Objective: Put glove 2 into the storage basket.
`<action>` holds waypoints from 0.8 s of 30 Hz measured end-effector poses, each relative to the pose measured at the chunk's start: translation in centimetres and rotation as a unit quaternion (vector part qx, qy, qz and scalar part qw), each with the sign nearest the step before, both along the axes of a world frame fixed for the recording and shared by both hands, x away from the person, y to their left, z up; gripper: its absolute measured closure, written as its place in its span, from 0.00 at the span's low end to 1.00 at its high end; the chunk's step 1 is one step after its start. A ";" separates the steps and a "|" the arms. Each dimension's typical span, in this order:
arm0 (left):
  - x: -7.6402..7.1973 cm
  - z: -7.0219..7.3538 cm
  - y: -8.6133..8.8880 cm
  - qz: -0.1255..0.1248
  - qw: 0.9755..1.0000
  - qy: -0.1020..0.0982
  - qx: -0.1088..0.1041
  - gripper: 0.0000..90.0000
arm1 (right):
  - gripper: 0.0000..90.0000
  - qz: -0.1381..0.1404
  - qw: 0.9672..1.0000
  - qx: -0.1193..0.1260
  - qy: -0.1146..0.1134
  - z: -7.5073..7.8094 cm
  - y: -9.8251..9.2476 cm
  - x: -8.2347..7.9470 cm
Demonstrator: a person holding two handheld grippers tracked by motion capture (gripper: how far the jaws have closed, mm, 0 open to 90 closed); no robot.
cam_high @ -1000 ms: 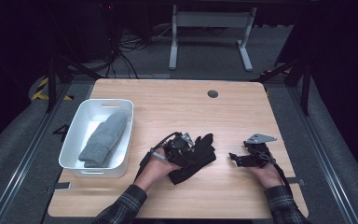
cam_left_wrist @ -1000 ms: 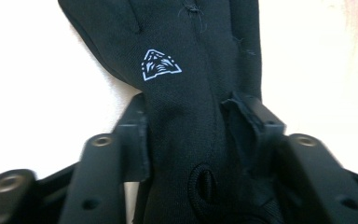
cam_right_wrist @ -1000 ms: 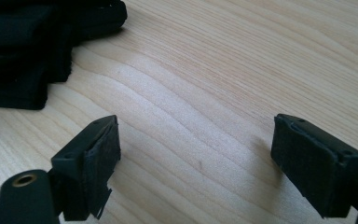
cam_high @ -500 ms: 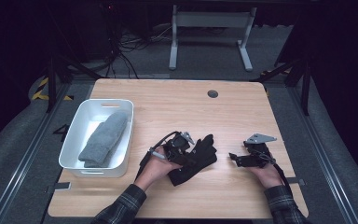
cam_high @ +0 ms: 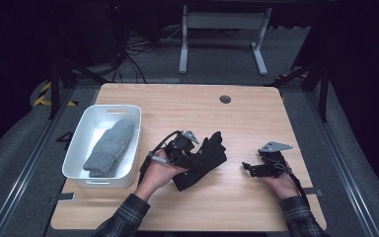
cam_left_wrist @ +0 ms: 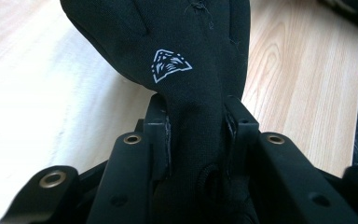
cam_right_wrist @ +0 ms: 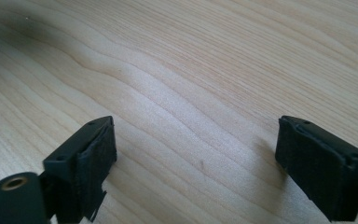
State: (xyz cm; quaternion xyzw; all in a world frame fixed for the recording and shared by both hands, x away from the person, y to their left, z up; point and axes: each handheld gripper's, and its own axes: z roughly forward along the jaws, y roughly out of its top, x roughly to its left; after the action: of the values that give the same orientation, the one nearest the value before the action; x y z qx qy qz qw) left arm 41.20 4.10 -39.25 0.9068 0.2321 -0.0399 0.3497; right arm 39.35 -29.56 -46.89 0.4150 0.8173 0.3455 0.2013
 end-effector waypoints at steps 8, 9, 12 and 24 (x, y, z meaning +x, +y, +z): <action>0.1 2.4 2.0 0.021 1.000 -0.010 -0.002 0.76 | 0.07 0.000 1.000 -0.003 0.007 -0.1 0.1 0.1; 0.1 2.6 2.3 0.025 1.000 -0.011 0.000 0.76 | 0.07 0.000 1.000 -0.003 0.007 -0.1 0.1 0.1; 0.2 3.2 3.2 0.035 0.999 -0.014 -0.001 0.76 | 0.07 0.000 1.000 -0.003 0.007 -0.1 0.1 0.1; 0.7 6.0 7.6 0.079 0.997 -0.019 -0.009 0.76 | 0.07 0.002 1.000 -0.003 0.007 -0.1 0.1 0.1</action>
State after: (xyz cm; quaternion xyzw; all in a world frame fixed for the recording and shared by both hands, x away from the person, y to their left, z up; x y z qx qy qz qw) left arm 41.89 11.70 -33.27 0.8829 0.2962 0.0033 0.3644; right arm 39.49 -29.48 -46.96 0.4150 0.8206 0.3405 0.1960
